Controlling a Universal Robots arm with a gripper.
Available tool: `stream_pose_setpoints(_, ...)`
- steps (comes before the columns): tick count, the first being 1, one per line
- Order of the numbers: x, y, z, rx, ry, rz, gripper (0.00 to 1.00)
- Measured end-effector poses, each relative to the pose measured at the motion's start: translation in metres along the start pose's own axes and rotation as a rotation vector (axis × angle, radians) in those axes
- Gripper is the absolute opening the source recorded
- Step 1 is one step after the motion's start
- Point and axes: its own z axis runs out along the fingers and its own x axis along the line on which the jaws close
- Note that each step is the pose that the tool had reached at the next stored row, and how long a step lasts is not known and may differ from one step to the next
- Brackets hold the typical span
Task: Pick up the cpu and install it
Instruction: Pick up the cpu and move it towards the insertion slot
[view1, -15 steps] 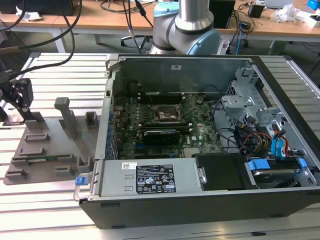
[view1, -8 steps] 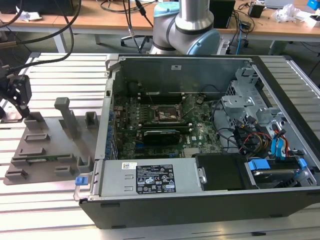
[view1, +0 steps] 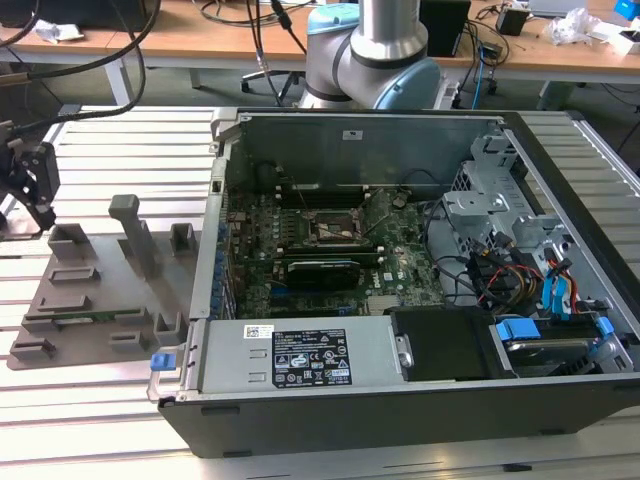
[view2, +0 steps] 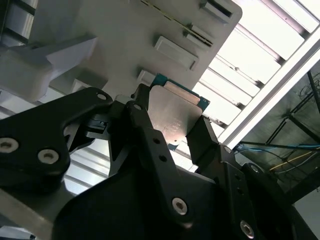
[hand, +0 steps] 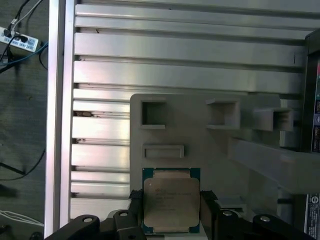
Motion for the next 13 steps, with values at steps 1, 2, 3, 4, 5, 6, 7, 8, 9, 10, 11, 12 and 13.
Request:
stream_pose_setpoints(1,0.0000,0.0000,-0.0010,0.0000,0.0000,0.000,0.55)
stream_pose_setpoints(2,-0.0001,-0.0001,-0.0027,0.0001,0.0001,0.000,0.55)
stream_pose_setpoints(3,-0.0001,-0.0002,-0.0047,0.0001,0.0001,0.000,0.55)
stream_pose_setpoints(4,-0.0001,-0.0002,-0.0065,0.0000,0.0000,0.000,0.55)
stream_pose_setpoints(5,-0.0002,-0.0003,-0.0075,0.0000,0.0001,0.000,0.55)
stream_pose_setpoints(6,-0.0002,-0.0003,-0.0085,0.0000,0.0000,0.000,0.55)
stream_pose_setpoints(7,-0.0003,-0.0004,-0.0108,0.0001,0.0001,0.000,0.55)
stream_pose_setpoints(8,-0.0003,-0.0004,-0.0126,0.0001,0.0000,0.000,0.55)
stream_pose_setpoints(9,-0.0004,-0.0005,-0.0156,0.0000,0.0000,0.000,0.55)
stream_pose_setpoints(10,-0.0004,-0.0006,-0.0172,0.0001,0.0000,0.000,0.55)
stream_pose_setpoints(11,-0.0005,-0.0006,-0.0187,0.0001,0.0001,0.000,0.55)
stream_pose_setpoints(12,-0.0005,-0.0007,-0.0198,0.0000,0.0000,0.000,0.55)
stream_pose_setpoints(13,-0.0005,-0.0007,-0.0218,0.0000,0.0000,0.000,0.55)
